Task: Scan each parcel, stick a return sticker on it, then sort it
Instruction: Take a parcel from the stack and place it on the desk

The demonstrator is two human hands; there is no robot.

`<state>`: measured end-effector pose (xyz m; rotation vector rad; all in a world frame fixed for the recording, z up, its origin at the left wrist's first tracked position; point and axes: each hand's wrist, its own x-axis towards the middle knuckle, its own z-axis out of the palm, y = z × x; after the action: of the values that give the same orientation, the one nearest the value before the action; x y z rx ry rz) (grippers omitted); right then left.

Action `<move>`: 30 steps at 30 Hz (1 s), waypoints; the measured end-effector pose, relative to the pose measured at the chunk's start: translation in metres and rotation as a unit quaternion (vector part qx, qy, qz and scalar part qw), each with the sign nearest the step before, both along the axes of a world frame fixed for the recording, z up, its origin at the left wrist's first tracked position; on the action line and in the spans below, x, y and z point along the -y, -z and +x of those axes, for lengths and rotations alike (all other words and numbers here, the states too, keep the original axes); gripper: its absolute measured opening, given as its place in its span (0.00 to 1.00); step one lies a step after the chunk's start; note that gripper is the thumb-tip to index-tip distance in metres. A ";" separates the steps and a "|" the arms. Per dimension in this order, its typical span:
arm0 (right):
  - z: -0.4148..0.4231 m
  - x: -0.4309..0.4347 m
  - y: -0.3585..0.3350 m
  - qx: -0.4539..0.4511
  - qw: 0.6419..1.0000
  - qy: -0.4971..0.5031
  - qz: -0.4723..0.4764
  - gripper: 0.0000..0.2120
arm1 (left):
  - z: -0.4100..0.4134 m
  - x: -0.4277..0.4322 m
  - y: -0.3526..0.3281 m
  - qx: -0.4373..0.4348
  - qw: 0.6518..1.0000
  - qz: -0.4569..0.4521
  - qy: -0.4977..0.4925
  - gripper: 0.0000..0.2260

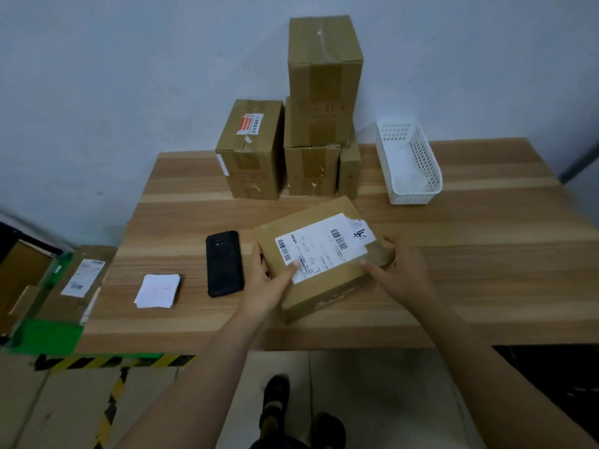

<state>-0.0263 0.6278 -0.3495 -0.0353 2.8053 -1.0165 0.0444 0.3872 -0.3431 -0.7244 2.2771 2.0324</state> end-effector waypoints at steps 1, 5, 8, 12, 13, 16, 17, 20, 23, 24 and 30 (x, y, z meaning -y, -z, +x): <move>0.011 -0.001 0.000 -0.003 1.000 0.002 0.015 0.31 | 0.001 0.003 -0.004 0.008 1.000 -0.020 0.012 0.31; 0.035 0.001 -0.001 -0.040 0.999 0.017 0.026 0.21 | 0.021 0.005 -0.015 0.019 0.986 -0.165 0.033 0.44; 0.010 0.015 -0.009 -0.053 0.999 0.000 0.011 0.25 | 0.049 -0.012 -0.008 0.024 0.974 -0.224 -0.035 0.46; -0.034 0.042 -0.016 -0.045 0.995 -0.085 0.016 0.33 | 0.070 -0.043 0.000 0.081 0.986 -0.107 -0.102 0.44; -0.041 0.046 -0.015 -0.035 0.993 -0.109 0.033 0.34 | 0.070 -0.046 0.003 0.083 0.988 -0.086 -0.094 0.45; -0.053 0.052 -0.011 -0.034 0.984 -0.138 0.108 0.28 | 0.061 -0.044 0.011 0.060 0.994 -0.053 -0.075 0.49; -0.054 0.051 -0.012 -0.045 0.984 -0.130 0.114 0.25 | 0.055 -0.040 0.012 0.058 0.994 -0.044 -0.077 0.51; -0.048 0.043 -0.010 -0.047 0.989 -0.096 0.102 0.22 | 0.031 -0.020 0.017 0.050 0.995 -0.031 -0.077 0.54; -0.027 0.029 -0.006 -0.050 0.994 -0.053 0.076 0.20 | 0.004 0.002 0.014 0.012 0.998 0.016 -0.052 0.42; -0.017 0.025 -0.005 -0.043 0.996 -0.038 0.065 0.20 | -0.003 0.004 0.009 -0.008 0.999 0.027 -0.031 0.33; 0.045 0.020 0.006 0.002 1.000 0.012 0.006 0.23 | 0.002 -0.004 0.013 -0.008 0.999 0.007 0.052 0.31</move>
<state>0.0191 0.6076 -0.3558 0.0011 2.8147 -1.0037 0.0466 0.3916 -0.3564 -0.5789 2.2559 2.0125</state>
